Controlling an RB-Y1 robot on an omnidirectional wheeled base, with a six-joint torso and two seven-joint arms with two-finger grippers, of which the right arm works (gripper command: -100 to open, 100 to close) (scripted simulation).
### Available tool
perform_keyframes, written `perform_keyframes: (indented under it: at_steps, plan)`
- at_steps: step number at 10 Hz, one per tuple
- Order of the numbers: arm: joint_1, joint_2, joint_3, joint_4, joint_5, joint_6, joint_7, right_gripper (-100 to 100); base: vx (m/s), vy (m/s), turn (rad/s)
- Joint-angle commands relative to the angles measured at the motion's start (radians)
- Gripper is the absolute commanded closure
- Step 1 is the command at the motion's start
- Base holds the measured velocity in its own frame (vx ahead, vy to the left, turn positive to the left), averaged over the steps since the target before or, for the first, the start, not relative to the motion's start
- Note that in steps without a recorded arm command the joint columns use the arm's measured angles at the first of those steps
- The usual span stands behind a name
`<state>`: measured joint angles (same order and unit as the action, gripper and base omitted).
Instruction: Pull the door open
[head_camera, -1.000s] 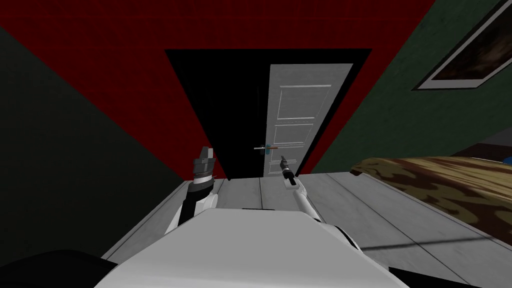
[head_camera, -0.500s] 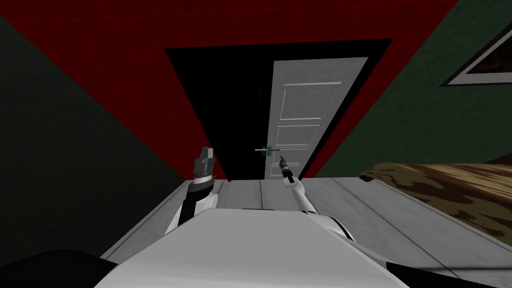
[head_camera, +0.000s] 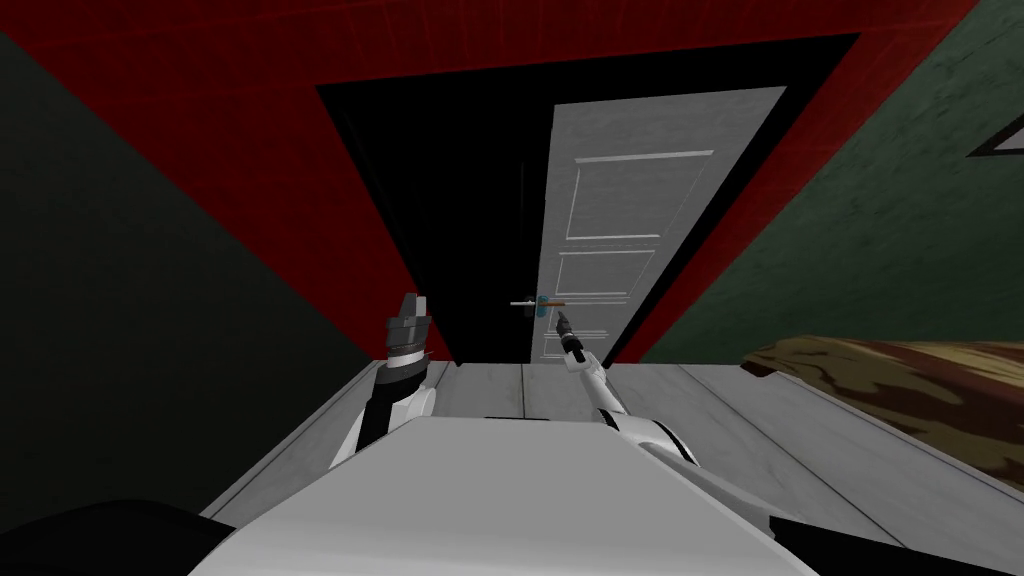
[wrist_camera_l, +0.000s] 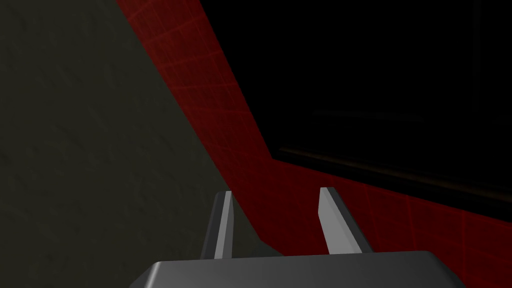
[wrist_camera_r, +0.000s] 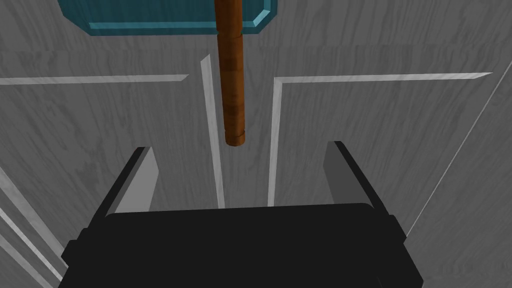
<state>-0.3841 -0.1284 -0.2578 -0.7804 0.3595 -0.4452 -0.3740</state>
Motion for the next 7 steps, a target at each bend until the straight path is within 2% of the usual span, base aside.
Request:
perform_keyframes:
  at_steps: [1,2,3,6,7]
  plan:
    - [0.0,0.0,0.0,0.0,0.0,0.0,0.0,-100,0.058,-0.008,0.012]
    - [0.01,-0.03,-0.012,0.012,-0.007,-0.006,-0.013,-100,0.044,0.018,0.044]
    - [0.018,-0.051,-0.021,0.018,-0.013,-0.011,-0.022,-100,0.079,0.031,0.058]
    - [0.031,-0.087,-0.035,0.031,-0.023,-0.019,-0.037,-100,0.055,0.019,0.034]
    - [0.04,-0.113,-0.044,0.04,-0.03,-0.026,-0.048,-100,0.077,0.015,0.064]
